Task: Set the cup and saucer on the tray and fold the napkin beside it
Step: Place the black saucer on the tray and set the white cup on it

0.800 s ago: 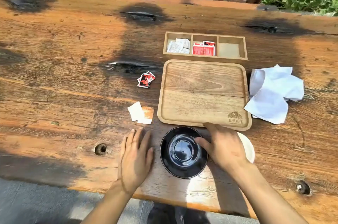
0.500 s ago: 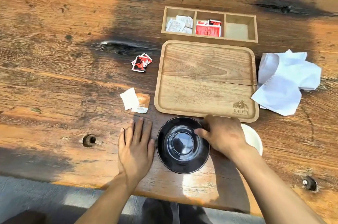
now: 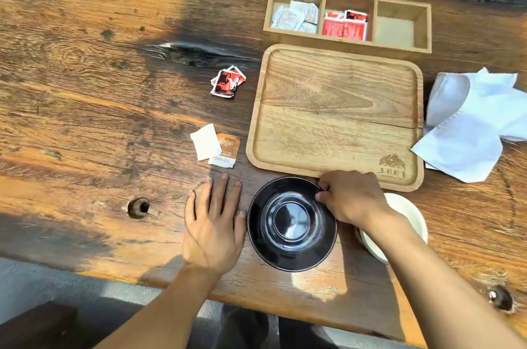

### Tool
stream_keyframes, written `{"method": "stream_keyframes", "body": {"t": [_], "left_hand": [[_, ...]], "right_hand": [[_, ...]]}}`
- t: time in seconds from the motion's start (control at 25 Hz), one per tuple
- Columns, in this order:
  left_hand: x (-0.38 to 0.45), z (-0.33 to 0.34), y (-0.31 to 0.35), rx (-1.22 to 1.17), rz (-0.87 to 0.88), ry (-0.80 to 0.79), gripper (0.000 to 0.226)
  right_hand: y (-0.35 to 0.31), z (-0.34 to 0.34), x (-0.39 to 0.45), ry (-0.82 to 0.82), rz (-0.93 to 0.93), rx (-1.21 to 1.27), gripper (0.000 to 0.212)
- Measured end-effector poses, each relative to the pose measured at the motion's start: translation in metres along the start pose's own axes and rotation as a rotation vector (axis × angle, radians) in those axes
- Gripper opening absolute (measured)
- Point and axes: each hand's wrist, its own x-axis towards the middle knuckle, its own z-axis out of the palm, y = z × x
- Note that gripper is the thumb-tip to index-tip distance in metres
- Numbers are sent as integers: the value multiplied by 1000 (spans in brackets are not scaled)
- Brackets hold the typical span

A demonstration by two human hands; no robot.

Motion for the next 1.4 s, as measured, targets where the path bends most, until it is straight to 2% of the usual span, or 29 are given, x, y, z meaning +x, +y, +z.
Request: {"method": "stream_keyframes", "body": {"t": [0.2, 0.32, 0.4, 0.6, 0.76, 0.96, 1.08, 1.4], "left_hand": [[2, -4, 2, -10, -12, -23, 54], [3, -6, 3, -28, -20, -19, 54], [2, -7, 3, -30, -11, -20, 55], [4, -8, 4, -47, -11, -16, 53], [3, -5, 2, -55, -5, -21, 55], [4, -4, 2, -62, 1, -5, 57], [4, -4, 3, -69, 0, 1, 57], [6, -10, 6, -87, -16, 8, 58]], "right_hand": [[4, -13, 2, -58, -89, -2, 33], [5, -27, -1, -42, -100, 70, 23], [10, -37, -2, -46, -77, 202, 19], [28, -54, 9, 25, 29, 631, 27], [23, -46, 23, 107, 203, 1107, 22], [8, -41, 46, 262, 428, 1532, 33], [-4, -46, 61, 325, 509, 1651, 31], [-28, -54, 84, 349, 582, 1771, 27]]}}
